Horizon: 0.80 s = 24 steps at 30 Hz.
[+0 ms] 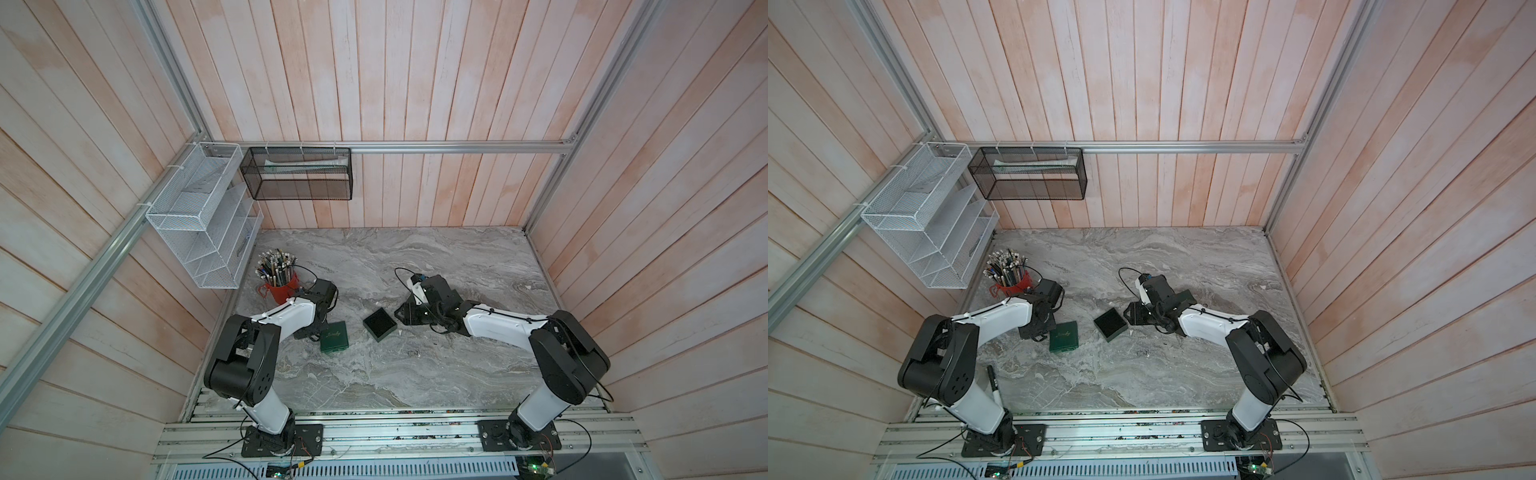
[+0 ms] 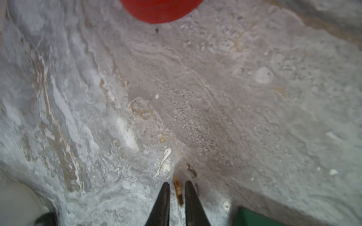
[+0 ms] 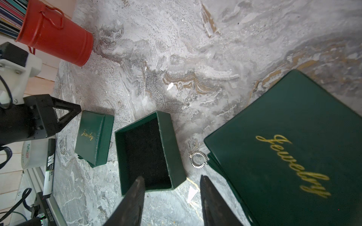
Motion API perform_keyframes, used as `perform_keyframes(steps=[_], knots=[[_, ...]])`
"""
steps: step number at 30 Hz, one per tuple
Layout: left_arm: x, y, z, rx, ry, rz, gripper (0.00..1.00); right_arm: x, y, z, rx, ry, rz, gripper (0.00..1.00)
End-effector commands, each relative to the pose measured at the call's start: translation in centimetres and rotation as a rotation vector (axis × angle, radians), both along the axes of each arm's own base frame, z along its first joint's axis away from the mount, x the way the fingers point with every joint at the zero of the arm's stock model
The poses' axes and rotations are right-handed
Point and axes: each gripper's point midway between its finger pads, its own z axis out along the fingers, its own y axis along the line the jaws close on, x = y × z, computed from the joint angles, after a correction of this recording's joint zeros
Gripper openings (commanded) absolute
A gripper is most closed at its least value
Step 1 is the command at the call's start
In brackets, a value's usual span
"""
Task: Take the rings out of the lift-off lid box
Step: Place the ring at the center of the board, then pick up the lid from the center of the board.
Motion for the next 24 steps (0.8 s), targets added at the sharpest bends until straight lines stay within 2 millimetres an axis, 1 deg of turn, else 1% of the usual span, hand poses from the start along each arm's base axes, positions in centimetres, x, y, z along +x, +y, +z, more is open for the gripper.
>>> perform_keyframes(steps=[1, 2, 3, 5, 7, 9, 11, 14, 15, 16, 19, 22, 24], knots=[[1.2, -1.0, 0.8, -0.041, -0.048, -0.025, 0.24, -0.5, -0.4, -0.5, -0.017, 0.021, -0.004, 0.53], [1.3, -1.1, 1.0, -0.05, -0.057, -0.025, 0.36, -0.5, -0.4, -0.5, -0.017, 0.021, -0.005, 0.54], [1.4, -1.3, 1.2, -0.059, -0.068, -0.029, 0.45, -0.5, -0.4, -0.6, -0.017, 0.024, -0.005, 0.54], [1.4, -1.7, 1.8, -0.075, -0.088, -0.033, 0.57, -0.5, -0.4, -0.6, -0.015, 0.026, -0.002, 0.54], [1.5, -2.6, 2.7, -0.108, -0.116, -0.05, 0.63, -0.5, -0.4, -0.6, -0.017, 0.026, -0.002, 0.54], [1.4, -4.2, 3.6, -0.158, -0.15, -0.083, 0.72, -0.5, -0.5, -0.6, -0.025, 0.021, -0.007, 0.56], [1.1, -5.9, 4.0, -0.219, -0.17, -0.112, 0.78, -0.3, -0.7, -0.6, -0.032, 0.012, -0.013, 0.59], [0.8, -8.8, 3.8, -0.323, -0.18, -0.164, 0.9, -0.2, -0.9, -0.8, -0.039, 0.004, -0.017, 0.64], [0.7, -9.6, 3.6, -0.34, -0.178, -0.179, 0.97, -0.3, -0.8, -0.9, -0.036, 0.005, -0.011, 0.64], [0.7, -10.0, 3.3, -0.344, -0.173, -0.191, 1.0, -0.3, -0.8, -1.0, -0.032, 0.009, -0.004, 0.65], [0.3, -10.9, 2.0, -0.31, -0.123, -0.212, 1.0, -0.5, -0.6, -1.0, -0.022, 0.014, 0.006, 0.65], [0.0, -10.6, 0.8, -0.236, -0.07, -0.201, 1.0, -0.4, -0.7, -0.7, -0.019, 0.0, 0.004, 0.65], [-0.1, -10.5, 0.4, -0.198, -0.057, -0.2, 1.0, -0.3, -0.7, -0.5, -0.008, -0.011, 0.002, 0.64]])
